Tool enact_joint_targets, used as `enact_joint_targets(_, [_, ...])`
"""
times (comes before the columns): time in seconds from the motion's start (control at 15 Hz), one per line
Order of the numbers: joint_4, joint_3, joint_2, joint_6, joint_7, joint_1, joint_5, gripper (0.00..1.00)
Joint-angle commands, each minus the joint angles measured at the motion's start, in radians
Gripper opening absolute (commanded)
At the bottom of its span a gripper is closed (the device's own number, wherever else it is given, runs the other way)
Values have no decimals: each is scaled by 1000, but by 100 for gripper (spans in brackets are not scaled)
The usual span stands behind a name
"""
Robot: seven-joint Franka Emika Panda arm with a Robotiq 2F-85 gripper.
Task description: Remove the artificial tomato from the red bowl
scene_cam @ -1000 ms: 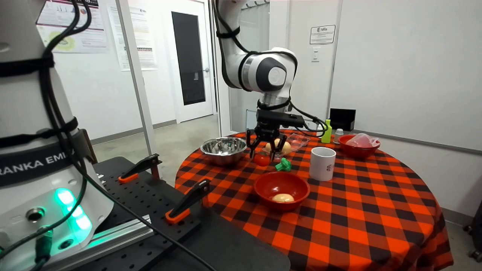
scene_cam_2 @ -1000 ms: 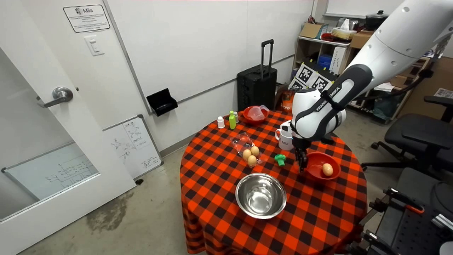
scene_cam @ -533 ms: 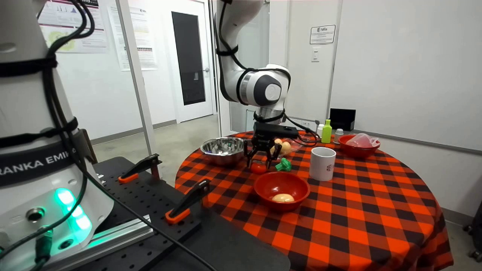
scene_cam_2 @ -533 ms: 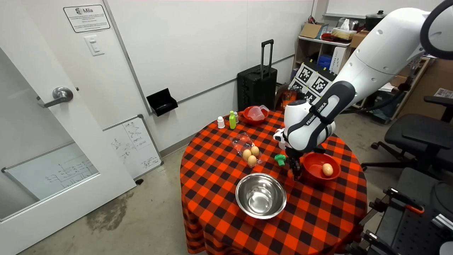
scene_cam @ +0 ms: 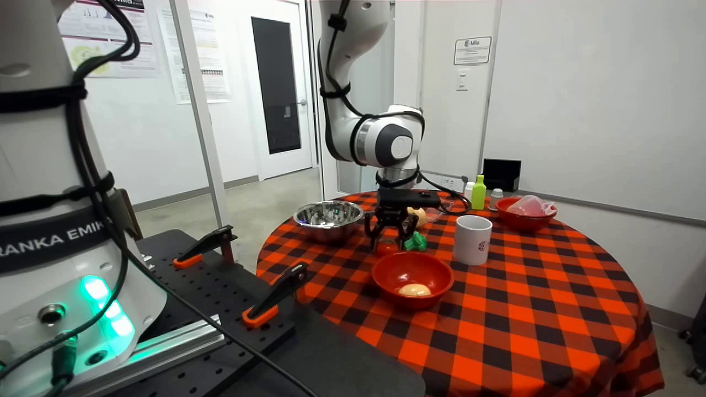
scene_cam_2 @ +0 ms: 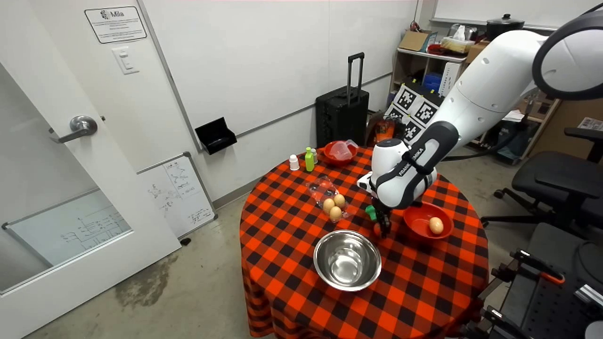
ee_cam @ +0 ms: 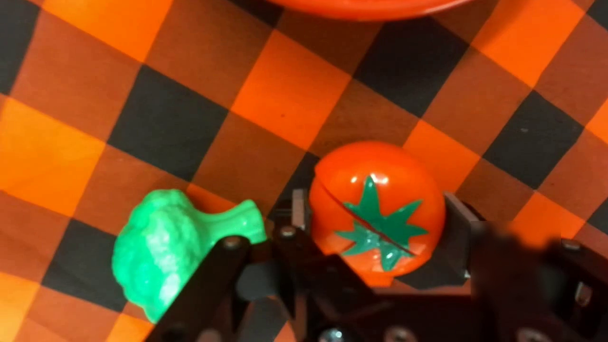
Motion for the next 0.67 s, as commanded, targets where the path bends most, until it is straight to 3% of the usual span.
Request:
enact_joint_targets(0.0, [44,-22,35,19,52,20,-35,94])
enact_joint_targets(0.13, [45,-18,34,12,58,12,-33,100])
enact_joint_targets(0.6, [17,-9,-4,-26,61,-13,-26,100])
